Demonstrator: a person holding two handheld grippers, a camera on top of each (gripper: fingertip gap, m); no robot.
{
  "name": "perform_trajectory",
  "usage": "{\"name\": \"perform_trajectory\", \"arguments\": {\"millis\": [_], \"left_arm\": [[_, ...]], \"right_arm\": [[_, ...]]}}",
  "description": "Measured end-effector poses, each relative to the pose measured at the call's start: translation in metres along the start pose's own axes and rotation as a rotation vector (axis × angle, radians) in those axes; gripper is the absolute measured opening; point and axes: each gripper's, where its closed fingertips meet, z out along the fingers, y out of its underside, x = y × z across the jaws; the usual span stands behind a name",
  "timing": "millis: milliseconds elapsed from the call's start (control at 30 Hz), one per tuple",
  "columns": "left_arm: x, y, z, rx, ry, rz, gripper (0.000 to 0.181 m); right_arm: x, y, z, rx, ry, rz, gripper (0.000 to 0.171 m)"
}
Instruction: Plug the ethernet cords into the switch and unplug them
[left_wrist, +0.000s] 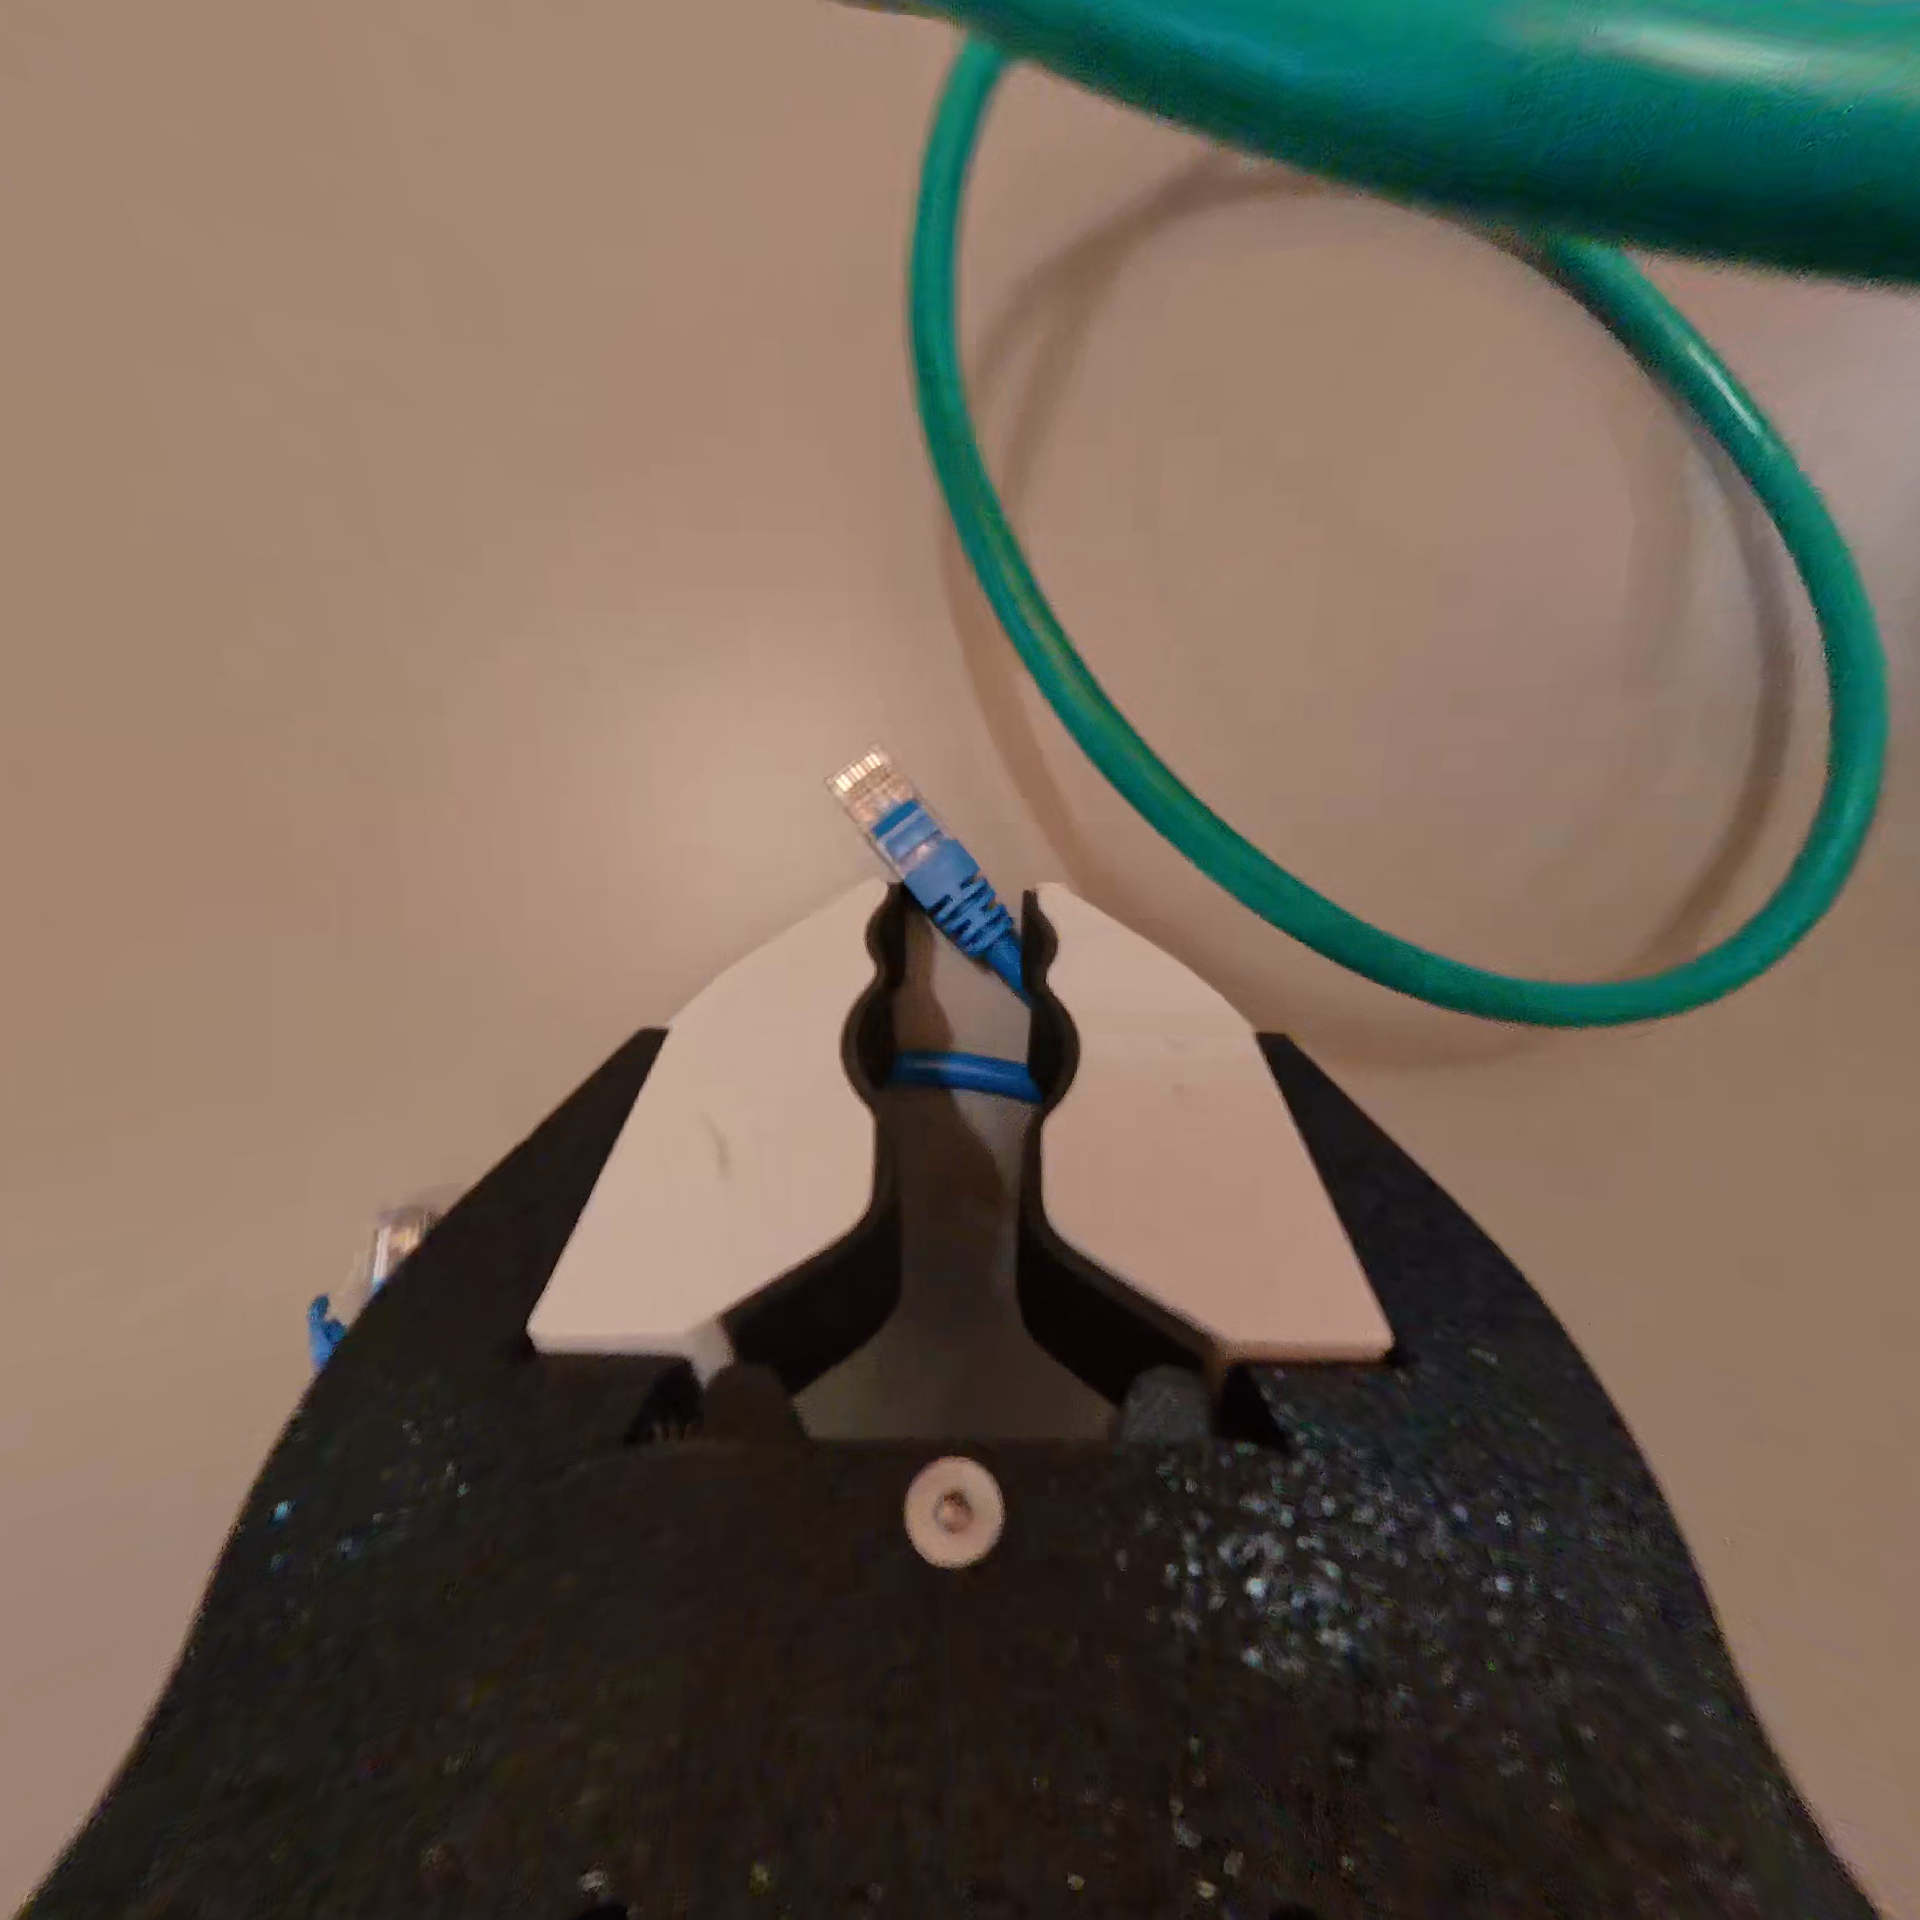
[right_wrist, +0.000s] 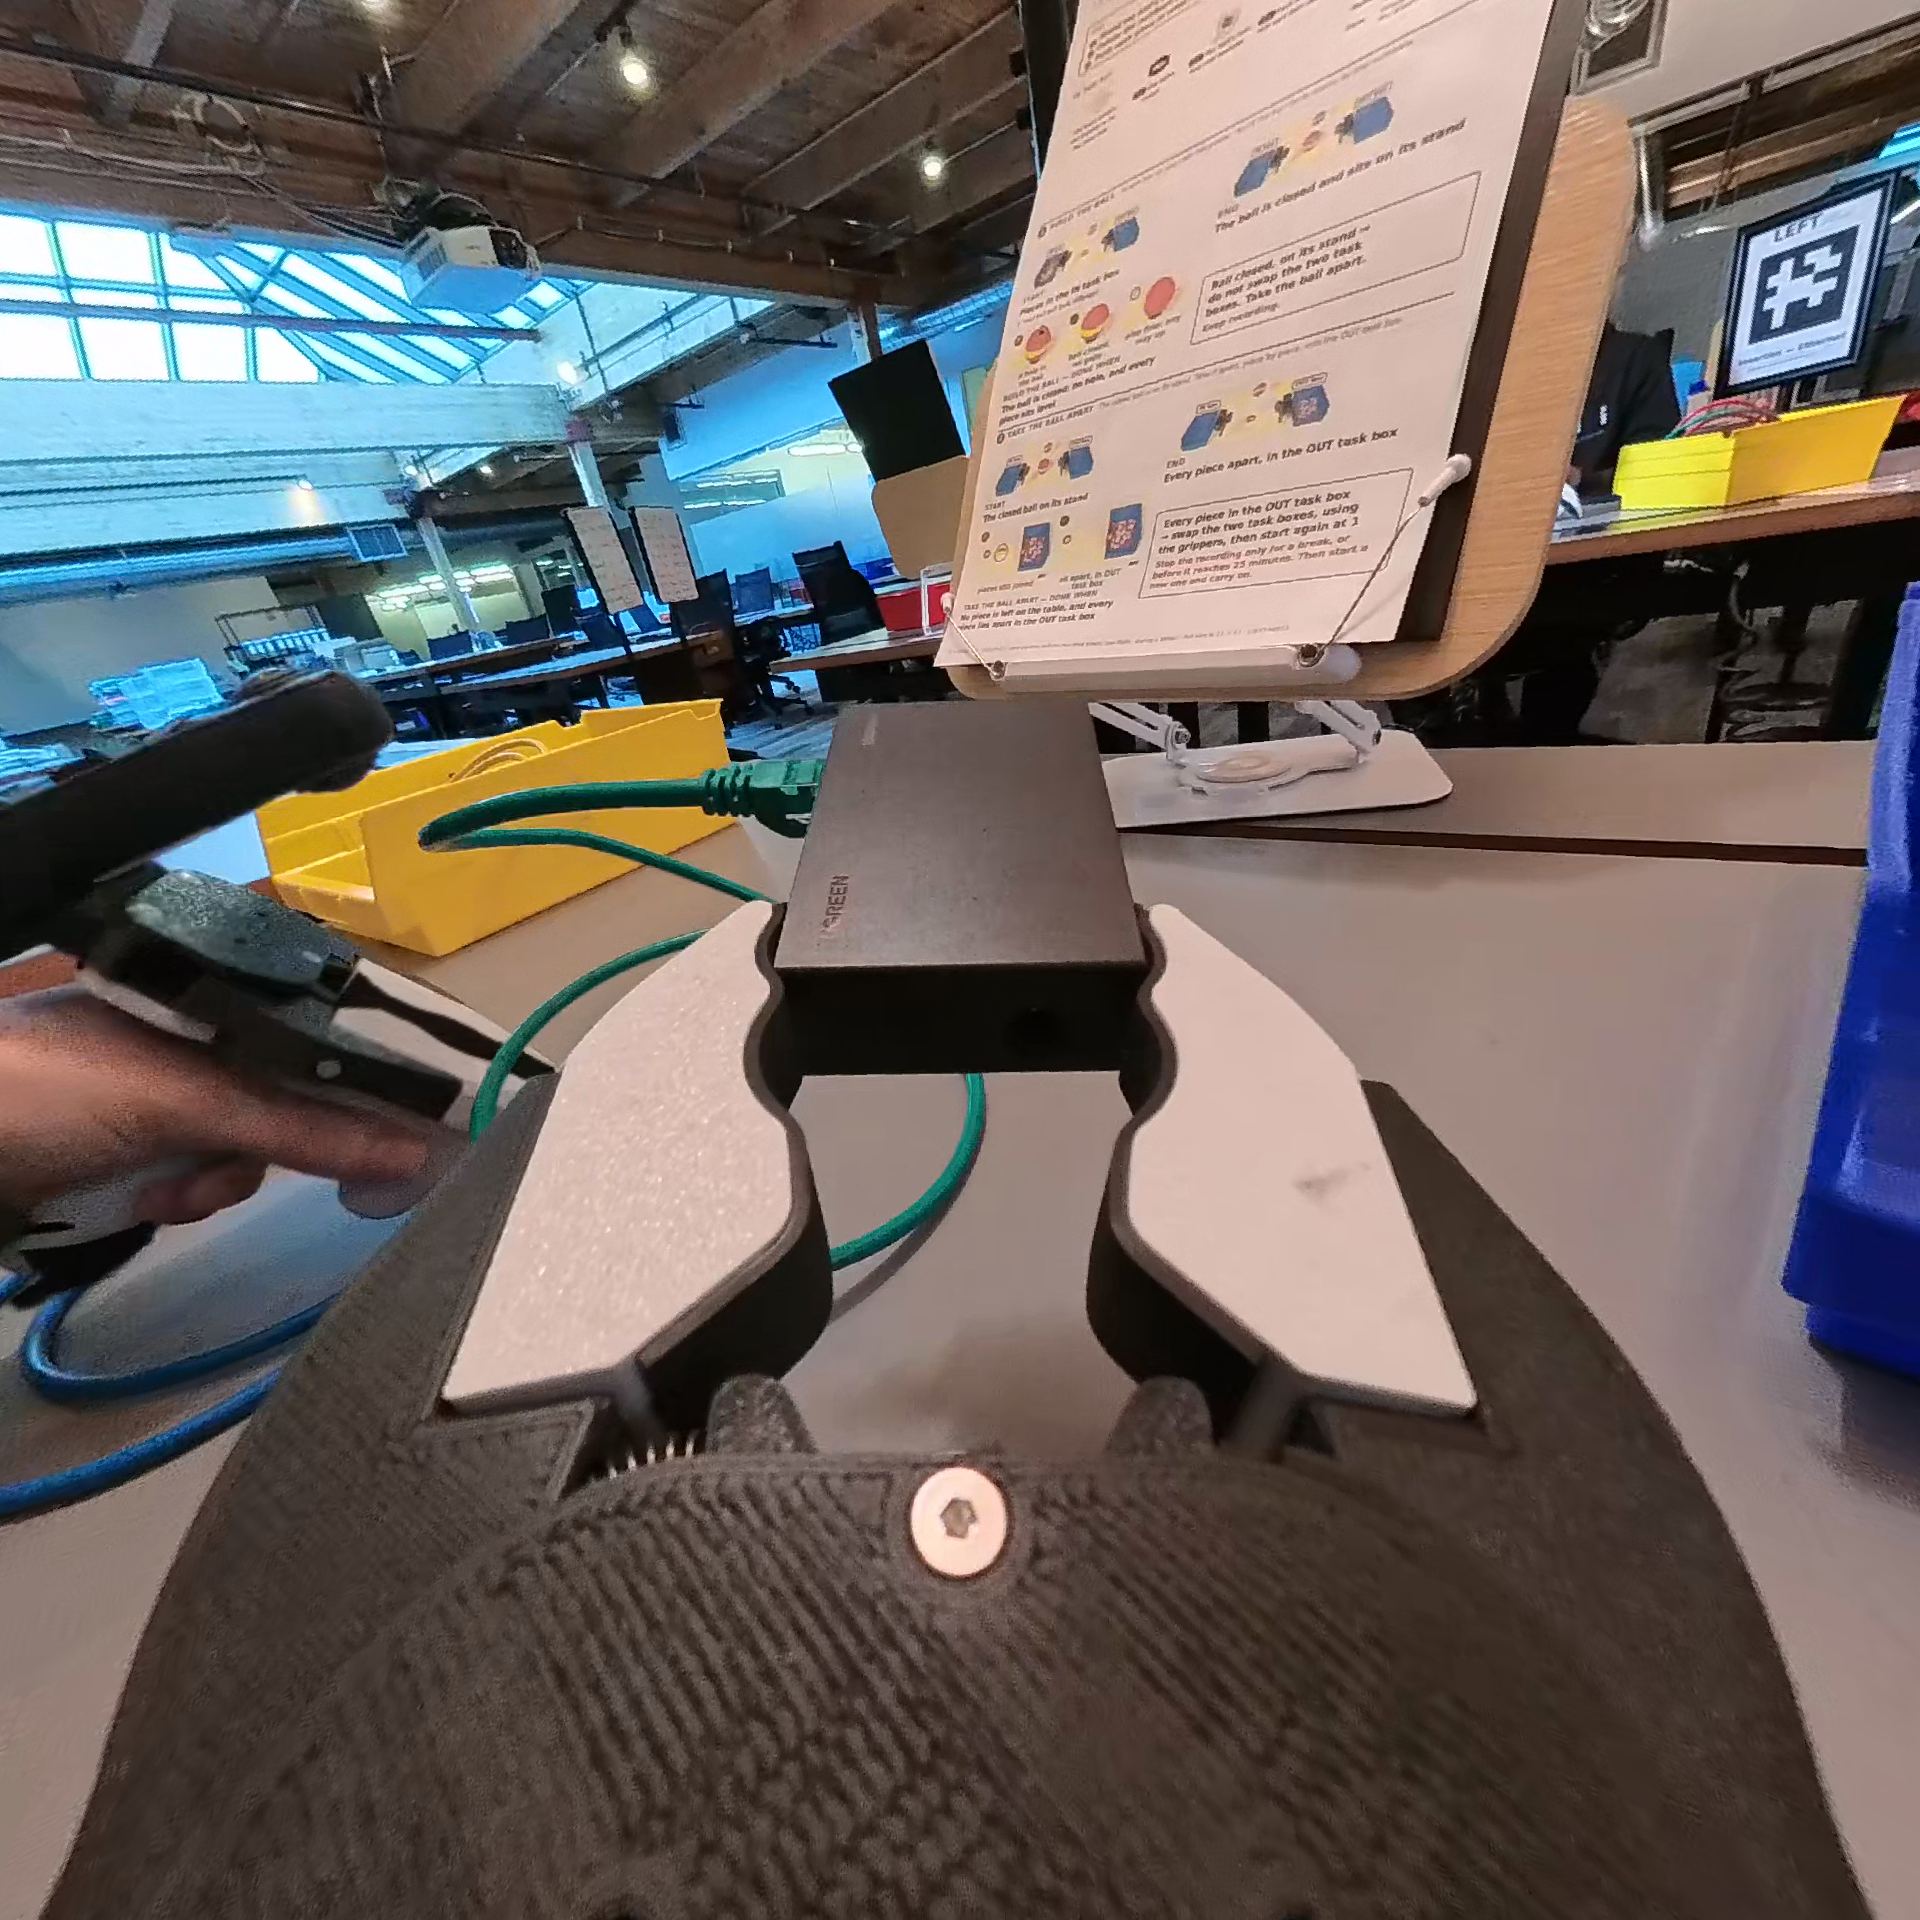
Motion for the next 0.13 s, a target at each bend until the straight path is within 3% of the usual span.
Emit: {"name": "perform_trajectory", "arguments": {"millis": [33, 133], "left_arm": [[0.004, 0.001, 0.0, 0.006, 0.001, 0.058, 0.019], [0.014, 0.005, -0.004, 0.035, 0.028, 0.231, 0.016]], "right_arm": [[0.0, 0.0, 0.0, 0.002, 0.001, 0.002, 0.061], [0.001, -0.001, -0.001, 0.009, 0.001, 0.012, 0.061]]}}
